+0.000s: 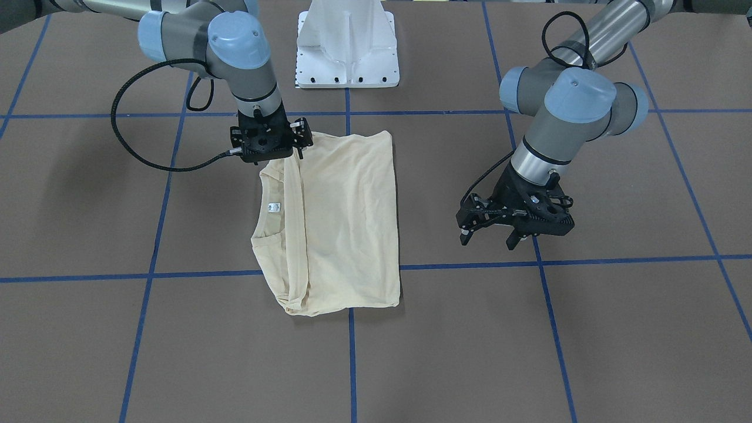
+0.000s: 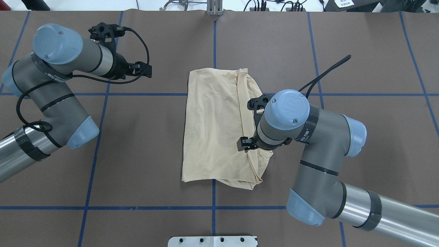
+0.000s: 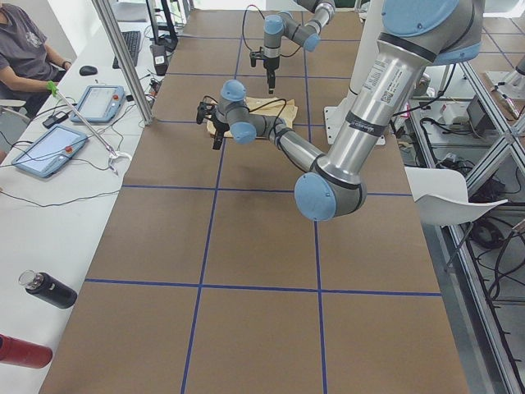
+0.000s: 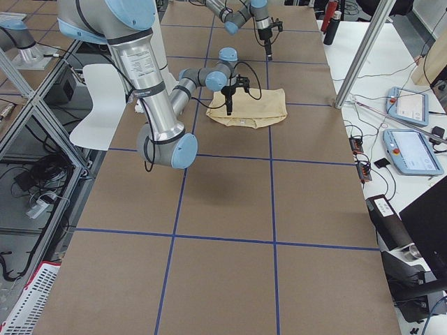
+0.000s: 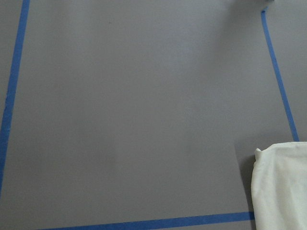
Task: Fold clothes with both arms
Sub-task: 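Lower the right gripper onto the shirt's side edge near the collar label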
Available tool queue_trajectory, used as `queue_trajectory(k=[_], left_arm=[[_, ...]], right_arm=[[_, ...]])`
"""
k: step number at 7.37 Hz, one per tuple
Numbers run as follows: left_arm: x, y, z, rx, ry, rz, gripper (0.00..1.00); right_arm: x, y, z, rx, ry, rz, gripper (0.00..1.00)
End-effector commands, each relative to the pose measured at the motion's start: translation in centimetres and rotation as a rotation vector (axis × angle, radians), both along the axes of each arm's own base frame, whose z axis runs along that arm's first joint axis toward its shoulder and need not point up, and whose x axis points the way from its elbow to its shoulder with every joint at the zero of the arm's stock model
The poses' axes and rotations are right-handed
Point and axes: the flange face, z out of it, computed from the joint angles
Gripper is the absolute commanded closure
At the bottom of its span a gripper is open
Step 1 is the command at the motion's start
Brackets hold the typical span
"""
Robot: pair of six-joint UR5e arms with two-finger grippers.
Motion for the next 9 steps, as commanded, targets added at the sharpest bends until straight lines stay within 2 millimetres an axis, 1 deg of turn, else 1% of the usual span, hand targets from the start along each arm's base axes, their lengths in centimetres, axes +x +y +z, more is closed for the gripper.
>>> queue_trajectory(k=[1, 2, 4, 7, 8, 9], left_arm=[[0.1, 0.1, 0.1, 0.000, -0.001, 0.001, 0.00], [0.3, 0.2, 0.1, 0.000, 0.000, 0.003, 0.00], [0.3, 0.3, 0.1, 0.000, 0.000, 0.005, 0.00], [0.5, 0.3, 0.2, -0.002, 0.000, 0.008, 0.00], [0.6, 0.3, 0.2, -0.003, 0.000, 0.009, 0.00], [0.6, 0.3, 0.3, -0.004, 0.001, 0.008, 0.00]], right_arm=[[-2.5, 1.2, 1.8, -0.019, 0.043, -0.028, 0.00], [-2.8, 1.5, 2.0, -0.025, 0.048, -0.035, 0.00], [-3.7, 1.7, 3.3, -0.039, 0.077, -0.042, 0.00], [-3.5, 1.5, 3.6, -0.043, 0.081, -0.043, 0.00], [-3.1, 1.2, 4.1, -0.047, 0.086, -0.038, 0.00], [-2.9, 1.0, 4.0, -0.047, 0.082, -0.036, 0.00]])
